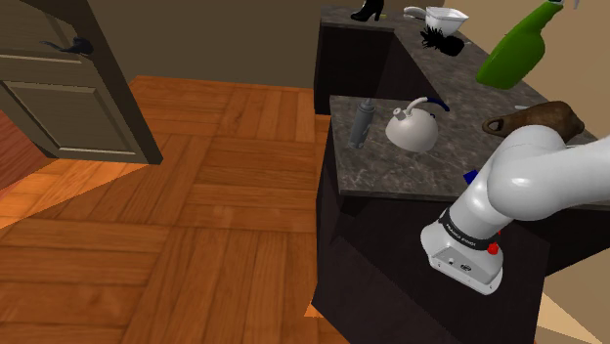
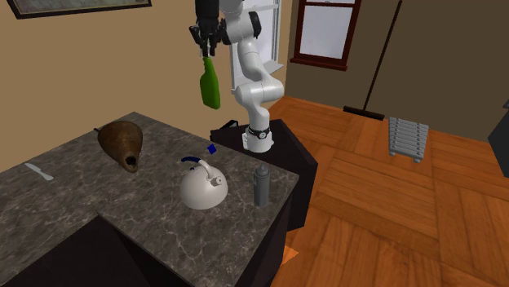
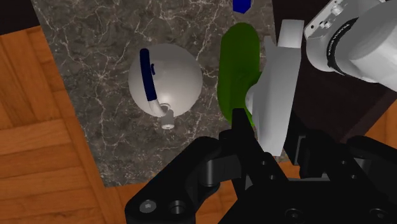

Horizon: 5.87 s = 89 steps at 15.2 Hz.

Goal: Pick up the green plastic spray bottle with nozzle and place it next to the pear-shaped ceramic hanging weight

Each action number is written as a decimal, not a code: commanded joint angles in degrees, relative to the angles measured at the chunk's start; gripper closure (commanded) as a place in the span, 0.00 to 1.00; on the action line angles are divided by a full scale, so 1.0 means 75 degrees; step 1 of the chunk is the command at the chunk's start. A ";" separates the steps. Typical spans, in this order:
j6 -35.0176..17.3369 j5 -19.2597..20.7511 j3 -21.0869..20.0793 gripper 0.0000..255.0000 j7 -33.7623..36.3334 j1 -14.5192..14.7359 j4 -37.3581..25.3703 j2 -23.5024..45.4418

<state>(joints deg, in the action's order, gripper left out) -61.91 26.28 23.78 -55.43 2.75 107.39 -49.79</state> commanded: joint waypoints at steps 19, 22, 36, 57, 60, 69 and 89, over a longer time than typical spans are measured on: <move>0.1028 0.3011 0.2043 1.00 -0.3940 -0.0180 -0.1773 -0.1147; 0.1072 0.3476 0.2430 1.00 -0.4639 -0.0065 -0.2339 -0.1099; 0.1033 0.5583 0.5176 1.00 -0.8486 0.1971 -0.6903 -0.0179; -0.0192 0.5687 0.4935 1.00 -0.7567 0.0494 -0.3836 -0.1841; -0.0360 0.5734 0.4953 1.00 -0.7435 0.0315 -0.3412 -0.2072; -0.0846 0.5941 0.5115 1.00 -0.7115 -0.0134 -0.2304 -0.2704; -0.1862 0.6670 0.5879 1.00 -0.6675 -0.0848 -0.0498 -0.3859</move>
<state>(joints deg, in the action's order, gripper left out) -75.51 75.99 67.57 -105.59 -3.29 103.02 -78.33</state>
